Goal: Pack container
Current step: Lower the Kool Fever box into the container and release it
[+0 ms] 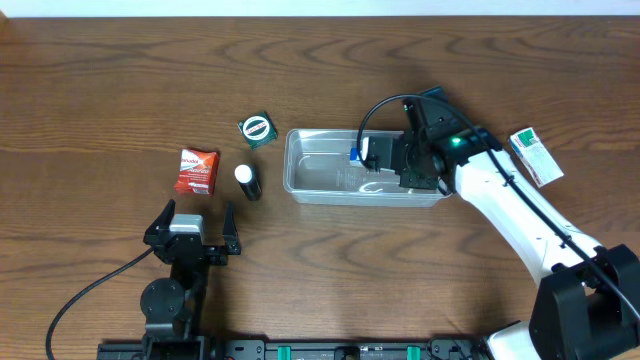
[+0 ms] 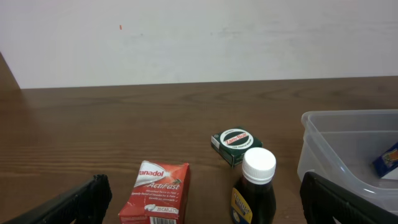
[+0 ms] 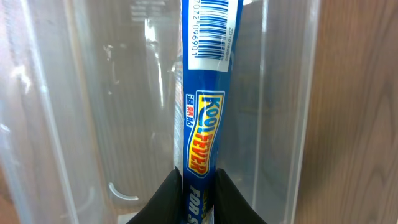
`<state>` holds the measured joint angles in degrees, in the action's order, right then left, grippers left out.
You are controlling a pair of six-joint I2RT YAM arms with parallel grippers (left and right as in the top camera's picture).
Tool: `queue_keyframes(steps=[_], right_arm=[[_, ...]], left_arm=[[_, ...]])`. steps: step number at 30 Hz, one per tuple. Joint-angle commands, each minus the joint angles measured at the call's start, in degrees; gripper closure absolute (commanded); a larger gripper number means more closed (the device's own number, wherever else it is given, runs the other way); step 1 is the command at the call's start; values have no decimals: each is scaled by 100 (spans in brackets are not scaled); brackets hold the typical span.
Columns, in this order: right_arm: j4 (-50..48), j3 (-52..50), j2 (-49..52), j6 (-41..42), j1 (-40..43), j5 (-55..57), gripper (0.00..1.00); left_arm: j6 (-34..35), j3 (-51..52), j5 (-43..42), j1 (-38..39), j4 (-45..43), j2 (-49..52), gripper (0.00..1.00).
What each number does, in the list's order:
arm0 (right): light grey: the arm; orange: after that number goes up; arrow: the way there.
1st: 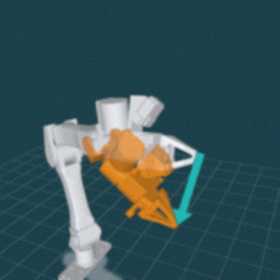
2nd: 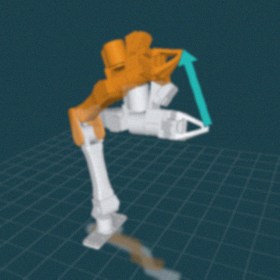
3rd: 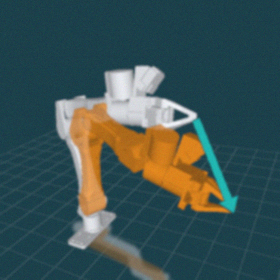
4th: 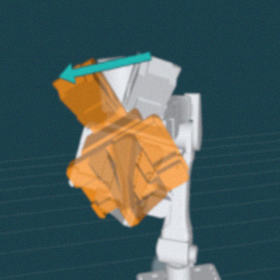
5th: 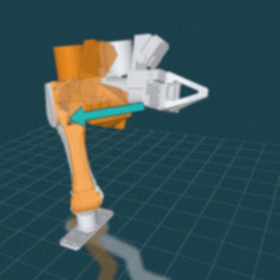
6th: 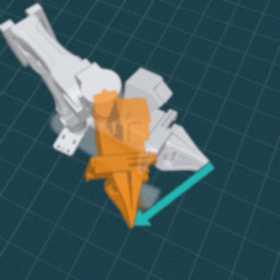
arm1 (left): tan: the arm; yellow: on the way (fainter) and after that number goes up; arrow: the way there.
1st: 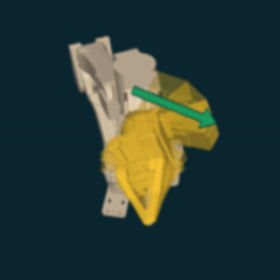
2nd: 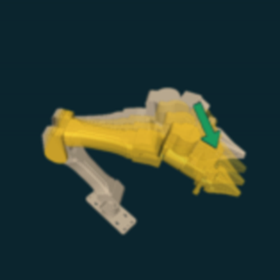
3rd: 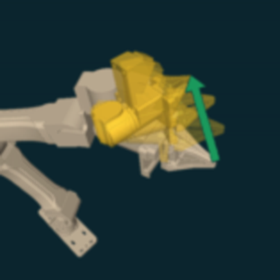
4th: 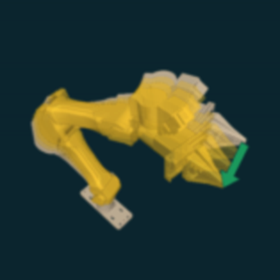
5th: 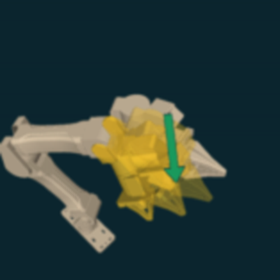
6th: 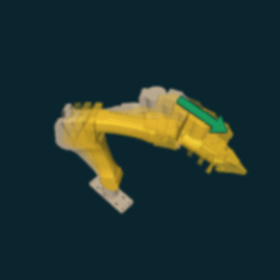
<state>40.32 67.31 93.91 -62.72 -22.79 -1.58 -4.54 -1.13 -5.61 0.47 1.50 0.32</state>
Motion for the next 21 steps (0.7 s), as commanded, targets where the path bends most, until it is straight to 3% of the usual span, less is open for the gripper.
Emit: queue_keyframes(steps=[1, 4, 7, 13, 18, 21], right_arm=[[79, -24, -26, 205, -205, -48, 85], [81, -24, -131, 503, -262, -35, 83], [81, -24, -280, 669, -269, -35, 75], [55, -24, -673, 844, -269, -37, 39], [-72, -24, -979, 1967, -275, -120, 1], [-68, -24, -1045, 3038, -280, -750, 1]], left_arm=[[-37, 87, -125, -24, 210, 2, 2], [-37, 87, -125, -24, 210, 2, 2], [-37, 87, -125, -24, 210, 2, 2], [-37, 87, -125, -24, 210, 2, 2], [-37, 87, -125, -24, 210, 2, 2], [-37, 87, -125, -24, 210, 2, 2]])
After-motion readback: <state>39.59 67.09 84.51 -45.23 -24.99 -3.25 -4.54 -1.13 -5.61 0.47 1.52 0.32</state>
